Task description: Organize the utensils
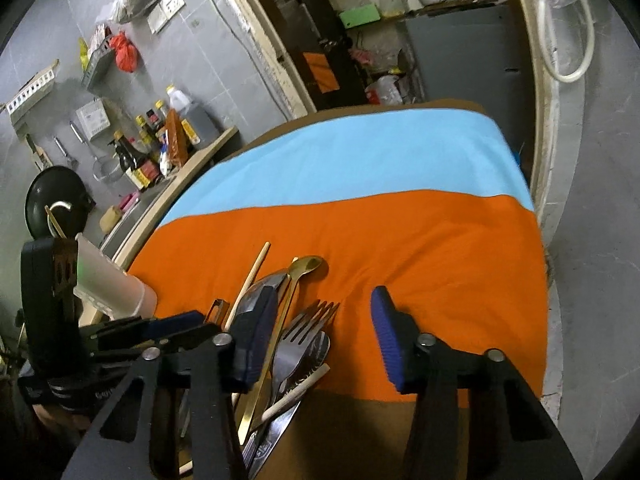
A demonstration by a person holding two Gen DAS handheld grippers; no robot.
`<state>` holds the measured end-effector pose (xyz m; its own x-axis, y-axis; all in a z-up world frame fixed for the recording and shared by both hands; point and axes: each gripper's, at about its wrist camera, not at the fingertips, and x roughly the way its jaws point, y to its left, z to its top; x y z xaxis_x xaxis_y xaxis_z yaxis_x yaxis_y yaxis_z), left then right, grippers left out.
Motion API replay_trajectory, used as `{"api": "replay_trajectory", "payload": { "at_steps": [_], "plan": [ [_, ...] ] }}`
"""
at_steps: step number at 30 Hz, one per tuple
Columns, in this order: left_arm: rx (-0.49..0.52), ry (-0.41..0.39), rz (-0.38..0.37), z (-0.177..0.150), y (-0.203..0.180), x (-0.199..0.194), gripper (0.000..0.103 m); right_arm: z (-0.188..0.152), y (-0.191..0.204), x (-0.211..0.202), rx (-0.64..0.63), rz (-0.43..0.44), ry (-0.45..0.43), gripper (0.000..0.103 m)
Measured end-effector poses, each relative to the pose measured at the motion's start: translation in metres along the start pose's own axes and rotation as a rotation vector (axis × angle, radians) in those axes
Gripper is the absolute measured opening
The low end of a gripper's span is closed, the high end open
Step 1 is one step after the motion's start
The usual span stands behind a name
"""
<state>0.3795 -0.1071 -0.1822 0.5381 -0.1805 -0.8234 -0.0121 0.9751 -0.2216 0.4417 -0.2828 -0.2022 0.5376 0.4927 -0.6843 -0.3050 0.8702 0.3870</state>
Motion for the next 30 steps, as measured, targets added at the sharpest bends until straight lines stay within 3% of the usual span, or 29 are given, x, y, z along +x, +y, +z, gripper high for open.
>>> {"api": "replay_trajectory", "payload": {
  "at_steps": [4,11,17,21,25,30],
  "plan": [
    [-0.028,0.038,0.007,0.009,0.008,0.009,0.019,0.009,0.003,0.020,-0.009,0.043,0.061,0.033],
    [-0.027,0.052,-0.008,0.008,0.010,0.009,0.018,0.015,0.003,0.053,-0.005,0.111,0.169,0.032],
    [-0.025,0.072,-0.022,0.012,0.013,0.013,0.020,0.025,-0.010,0.076,0.152,0.197,0.226,0.032],
    [-0.005,0.073,-0.008,0.012,0.009,0.013,0.019,0.019,-0.015,0.087,0.244,0.172,0.255,0.010],
    [-0.011,0.073,-0.015,0.014,0.010,0.010,0.016,0.010,-0.016,0.086,0.330,0.205,0.255,0.003],
    [-0.001,0.008,-0.041,0.011,0.006,-0.016,0.012,0.005,0.000,0.056,0.347,0.227,0.170,0.003]
  ]
}}
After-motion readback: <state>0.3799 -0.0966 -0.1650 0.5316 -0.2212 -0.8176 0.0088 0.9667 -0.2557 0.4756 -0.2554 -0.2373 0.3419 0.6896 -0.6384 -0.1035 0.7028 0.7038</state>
